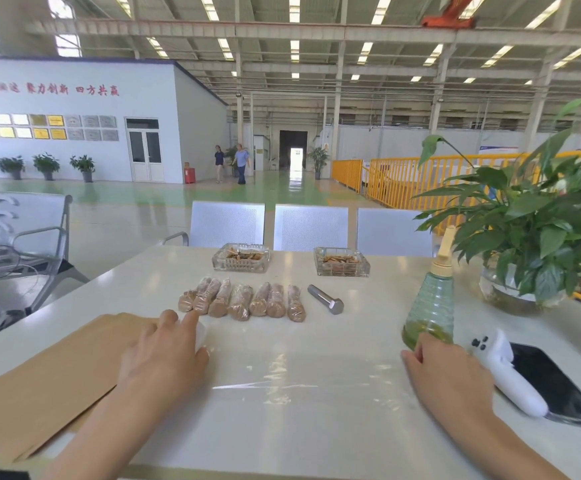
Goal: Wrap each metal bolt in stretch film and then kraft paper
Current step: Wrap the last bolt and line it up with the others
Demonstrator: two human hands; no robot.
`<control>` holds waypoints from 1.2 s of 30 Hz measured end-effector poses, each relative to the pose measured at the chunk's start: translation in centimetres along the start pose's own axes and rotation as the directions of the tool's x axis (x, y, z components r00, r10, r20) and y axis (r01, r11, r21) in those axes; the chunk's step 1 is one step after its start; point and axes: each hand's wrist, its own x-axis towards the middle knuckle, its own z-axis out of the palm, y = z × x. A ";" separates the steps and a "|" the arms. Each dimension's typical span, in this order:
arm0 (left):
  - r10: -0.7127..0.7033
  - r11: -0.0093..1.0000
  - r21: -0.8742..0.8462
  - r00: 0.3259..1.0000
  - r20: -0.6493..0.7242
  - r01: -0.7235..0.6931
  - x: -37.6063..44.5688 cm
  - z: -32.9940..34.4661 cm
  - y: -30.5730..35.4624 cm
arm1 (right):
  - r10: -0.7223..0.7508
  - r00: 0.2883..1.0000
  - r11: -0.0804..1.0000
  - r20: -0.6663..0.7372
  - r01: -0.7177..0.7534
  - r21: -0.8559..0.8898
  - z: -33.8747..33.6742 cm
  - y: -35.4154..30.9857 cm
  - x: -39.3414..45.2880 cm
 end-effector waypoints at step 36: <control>-0.138 0.987 -0.063 0.983 0.121 0.146 4.3 1.3 -9.3 | -0.562 0.827 0.751 -0.009 0.514 0.414 -4.2 -10.9 -6.2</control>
